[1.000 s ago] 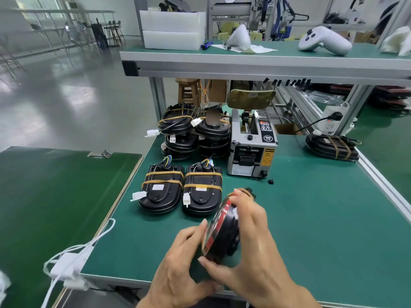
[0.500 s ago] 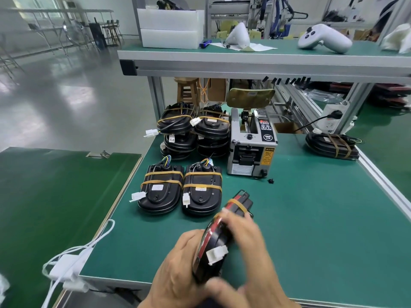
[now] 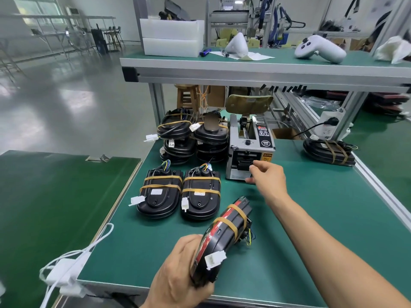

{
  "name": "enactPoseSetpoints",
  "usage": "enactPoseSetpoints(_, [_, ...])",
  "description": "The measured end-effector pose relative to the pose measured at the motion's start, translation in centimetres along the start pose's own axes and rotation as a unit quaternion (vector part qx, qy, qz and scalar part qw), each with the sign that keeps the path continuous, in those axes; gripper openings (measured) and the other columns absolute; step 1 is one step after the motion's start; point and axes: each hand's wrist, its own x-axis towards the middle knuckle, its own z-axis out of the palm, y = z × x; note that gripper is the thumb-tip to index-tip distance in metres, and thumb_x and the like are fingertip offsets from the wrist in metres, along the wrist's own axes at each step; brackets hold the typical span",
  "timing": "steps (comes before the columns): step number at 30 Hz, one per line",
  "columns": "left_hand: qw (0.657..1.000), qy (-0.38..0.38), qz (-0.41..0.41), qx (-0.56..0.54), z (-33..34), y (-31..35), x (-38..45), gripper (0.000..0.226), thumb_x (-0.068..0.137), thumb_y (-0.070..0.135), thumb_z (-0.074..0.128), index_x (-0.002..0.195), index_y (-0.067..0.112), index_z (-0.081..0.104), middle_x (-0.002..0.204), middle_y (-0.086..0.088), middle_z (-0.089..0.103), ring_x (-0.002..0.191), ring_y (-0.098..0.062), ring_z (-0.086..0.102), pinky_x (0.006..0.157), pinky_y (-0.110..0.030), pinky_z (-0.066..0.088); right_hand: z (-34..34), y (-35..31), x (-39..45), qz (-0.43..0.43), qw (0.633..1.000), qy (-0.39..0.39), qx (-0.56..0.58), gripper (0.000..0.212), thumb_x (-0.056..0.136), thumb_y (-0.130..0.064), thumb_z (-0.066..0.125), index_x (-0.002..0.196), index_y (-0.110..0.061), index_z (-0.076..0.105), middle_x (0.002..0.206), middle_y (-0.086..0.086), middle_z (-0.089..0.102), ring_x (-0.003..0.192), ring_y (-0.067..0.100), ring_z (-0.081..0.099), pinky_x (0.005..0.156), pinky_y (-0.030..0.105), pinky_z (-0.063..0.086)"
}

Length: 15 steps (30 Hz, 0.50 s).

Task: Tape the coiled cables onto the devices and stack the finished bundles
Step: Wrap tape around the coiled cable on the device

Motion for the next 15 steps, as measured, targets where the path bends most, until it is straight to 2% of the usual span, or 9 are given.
enactPoseSetpoints(2, [1.000, -0.008, 0.004, 0.003, 0.0, -0.3, 0.0, 0.061, 0.078, 0.019, 0.082, 0.137, 0.018, 0.065, 0.134, 0.006, 0.065, 0.115, -0.015, 0.072, 0.081, -0.027, 0.059, 0.8, -0.2, 0.4, 0.003, 1.000, 0.008, -0.001, 0.034, 0.098, -0.023, 0.062, 0.131, -0.019, 0.070, 0.089, -0.023, 0.069, 0.069, 0.004, 0.076, 0.078, 0.026, 0.053])
enactPoseSetpoints(4, [1.000, -0.017, 0.006, 0.002, 0.0, -0.7, -0.1, 0.067, 0.076, 0.016, 0.083, 0.139, 0.017, 0.063, 0.135, 0.005, 0.065, 0.118, -0.017, 0.071, 0.083, -0.028, 0.059, 1.4, -0.6, 0.4, 0.006, 1.000, 0.011, -0.002, 0.036, 0.100, -0.022, 0.060, 0.135, -0.017, 0.068, 0.092, -0.019, 0.069, 0.070, 0.004, 0.076, 0.093, 0.034, 0.056])
enactPoseSetpoints(6, [1.000, -0.022, 0.009, 0.001, 0.0, -0.9, -0.3, 0.069, 0.076, 0.017, 0.084, 0.142, 0.019, 0.062, 0.136, 0.005, 0.064, 0.118, -0.018, 0.071, 0.083, -0.030, 0.060, 1.9, -0.8, 0.5, 0.016, 1.000, 0.025, 0.006, 0.036, 0.100, -0.022, 0.059, 0.134, -0.017, 0.068, 0.086, -0.018, 0.071, 0.072, 0.005, 0.077, 0.097, 0.038, 0.056])
enactPoseSetpoints(8, [1.000, -0.025, 0.007, 0.002, 0.1, -1.1, -0.4, 0.070, 0.075, 0.017, 0.084, 0.142, 0.018, 0.062, 0.137, 0.004, 0.064, 0.118, -0.018, 0.071, 0.082, -0.031, 0.060, 2.3, -1.0, 0.7, 0.036, 0.998, 0.044, 0.029, 0.033, 0.099, -0.019, 0.059, 0.130, -0.017, 0.070, 0.078, -0.018, 0.070, 0.073, 0.008, 0.077, 0.091, 0.039, 0.058])
enactPoseSetpoints(10, [1.000, -0.028, 0.001, 0.004, 0.3, -1.1, -0.5, 0.069, 0.074, 0.016, 0.085, 0.140, 0.016, 0.064, 0.137, 0.003, 0.064, 0.118, -0.018, 0.071, 0.082, -0.031, 0.060, 2.6, -1.2, 1.0, 0.060, 0.995, 0.053, 0.064, 0.025, 0.098, -0.014, 0.059, 0.118, -0.016, 0.074, 0.091, -0.014, 0.073, 0.070, 0.010, 0.077, 0.085, 0.036, 0.060])
enactPoseSetpoints(12, [1.000, -0.030, 0.000, 0.004, 0.3, -1.2, -0.5, 0.068, 0.074, 0.015, 0.084, 0.139, 0.014, 0.064, 0.136, 0.002, 0.064, 0.118, -0.018, 0.071, 0.083, -0.030, 0.059, 3.0, -1.3, 1.3, 0.080, 0.990, 0.063, 0.102, 0.017, 0.096, -0.009, 0.060, 0.094, -0.018, 0.074, 0.106, -0.006, 0.074, 0.066, 0.011, 0.077, 0.074, 0.029, 0.056])
enactPoseSetpoints(13, [1.000, -0.030, -0.001, 0.003, 0.3, -1.2, -0.5, 0.068, 0.074, 0.014, 0.084, 0.139, 0.014, 0.064, 0.136, 0.003, 0.064, 0.118, -0.018, 0.071, 0.083, -0.029, 0.059, 3.1, -1.3, 1.5, 0.088, 0.987, 0.070, 0.119, 0.019, 0.096, -0.008, 0.060, 0.085, -0.017, 0.072, 0.107, -0.004, 0.075, 0.065, 0.011, 0.077, 0.069, 0.026, 0.053])
enactPoseSetpoints(15, [1.000, -0.030, -0.001, 0.003, 0.4, -1.3, -0.5, 0.068, 0.074, 0.014, 0.083, 0.140, 0.015, 0.064, 0.136, 0.003, 0.064, 0.119, -0.018, 0.071, 0.084, -0.029, 0.059, 3.3, -1.4, 1.7, 0.109, 0.979, 0.085, 0.151, 0.018, 0.096, -0.008, 0.062, 0.082, -0.015, 0.072, 0.101, -0.001, 0.077, 0.064, 0.012, 0.077, 0.063, 0.022, 0.047])
